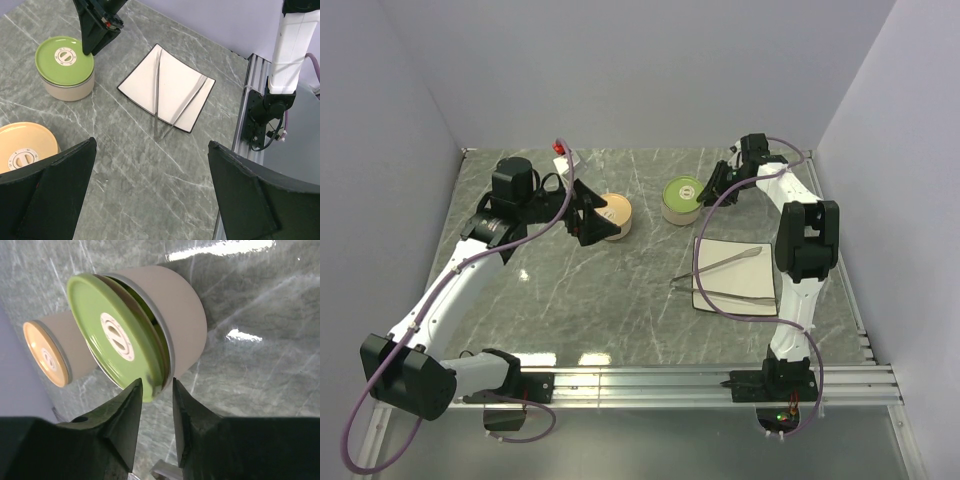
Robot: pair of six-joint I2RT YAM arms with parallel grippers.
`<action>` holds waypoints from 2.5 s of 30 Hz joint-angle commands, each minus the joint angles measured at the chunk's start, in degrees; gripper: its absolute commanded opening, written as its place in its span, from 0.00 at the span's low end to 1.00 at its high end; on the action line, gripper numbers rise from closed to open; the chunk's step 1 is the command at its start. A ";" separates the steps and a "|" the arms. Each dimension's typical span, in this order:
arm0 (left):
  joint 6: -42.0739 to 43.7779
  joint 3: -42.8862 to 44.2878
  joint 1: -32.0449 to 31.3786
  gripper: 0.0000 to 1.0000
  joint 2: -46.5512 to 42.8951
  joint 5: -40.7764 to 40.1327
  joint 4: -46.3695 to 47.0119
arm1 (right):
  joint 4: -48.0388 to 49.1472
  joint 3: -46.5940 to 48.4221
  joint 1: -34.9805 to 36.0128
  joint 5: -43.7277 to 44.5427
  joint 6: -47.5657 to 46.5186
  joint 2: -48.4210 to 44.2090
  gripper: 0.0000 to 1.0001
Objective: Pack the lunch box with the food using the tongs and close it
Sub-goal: Put the lid back on the lunch box
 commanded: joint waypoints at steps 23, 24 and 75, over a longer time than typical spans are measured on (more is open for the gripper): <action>1.26 0.40 0.22 0.99 -0.42 0.50 0.60 | -0.04 9.91 3.26 13.39 -20.39 -6.22 0.43; 1.62 0.66 0.22 0.99 -0.33 0.41 0.42 | -0.13 10.18 3.61 13.75 -21.27 -6.13 0.43; 8.39 5.32 2.94 0.99 4.86 1.46 -9.42 | -5.40 16.69 5.63 11.56 -30.42 3.54 0.00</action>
